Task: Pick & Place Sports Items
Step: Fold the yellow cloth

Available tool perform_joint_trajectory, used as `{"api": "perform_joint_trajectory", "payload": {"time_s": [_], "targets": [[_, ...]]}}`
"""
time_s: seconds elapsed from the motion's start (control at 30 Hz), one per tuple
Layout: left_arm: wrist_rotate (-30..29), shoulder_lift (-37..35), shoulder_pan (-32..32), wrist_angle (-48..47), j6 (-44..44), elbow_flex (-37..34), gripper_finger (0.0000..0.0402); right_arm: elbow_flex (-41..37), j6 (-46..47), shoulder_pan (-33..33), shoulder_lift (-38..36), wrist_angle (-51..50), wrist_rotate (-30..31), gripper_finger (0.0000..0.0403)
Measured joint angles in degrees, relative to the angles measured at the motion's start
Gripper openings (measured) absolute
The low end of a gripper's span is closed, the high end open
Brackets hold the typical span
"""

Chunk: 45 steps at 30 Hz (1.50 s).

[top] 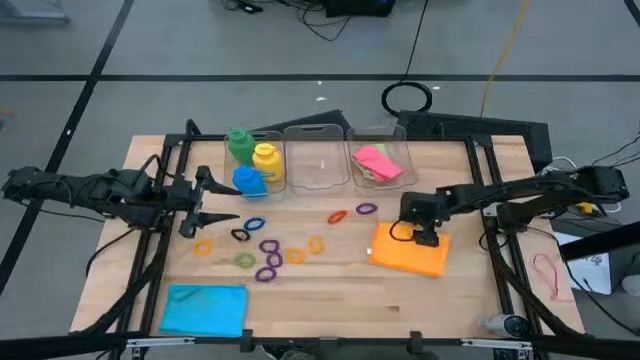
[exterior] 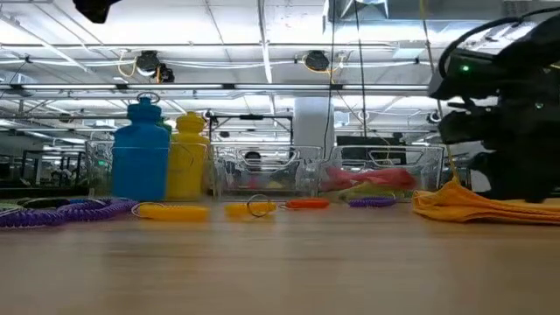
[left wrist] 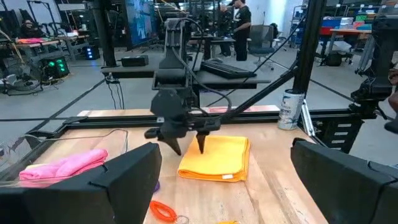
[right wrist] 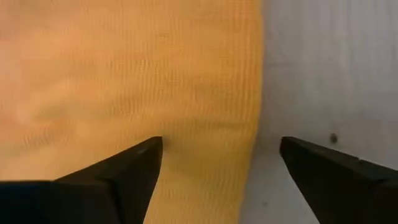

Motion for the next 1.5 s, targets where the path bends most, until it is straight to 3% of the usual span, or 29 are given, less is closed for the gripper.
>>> {"api": "perform_joint_trajectory", "payload": {"time_s": [0.23, 0.73, 0.8, 0.93, 1.17, 1.5], "targets": [[0.0, 0.0, 0.0, 0.0, 0.0, 0.0, 0.0296, -3.1, 3.6, 0.1, 0.1, 2.4, -4.8, 0.0216], [0.0, 0.0, 0.0, 0.0, 0.0, 0.0, 0.0296, -8.1, 5.0, 1.6, 0.2, 9.3, -7.5, 0.0003], [0.0, 0.0, 0.0, 0.0, 0.0, 0.0, 0.0296, -7.2, 4.8, 1.7, 0.2, 7.7, -7.3, 0.0002], [0.0, 0.0, 0.0, 0.0, 0.0, 0.0, 0.0296, -2.9, 3.5, 2.4, 0.2, 0.8, -0.7, 0.0005], [0.0, 0.0, 0.0, 0.0, 0.0, 0.0, 0.0296, 7.2, 1.3, 5.2, 0.5, -12.9, 17.8, 0.0000], [0.0, 0.0, 0.0, 0.0, 0.0, 0.0, 0.0296, 13.1, 1.9, 12.0, 0.4, -13.9, 31.7, 0.0000]]}}
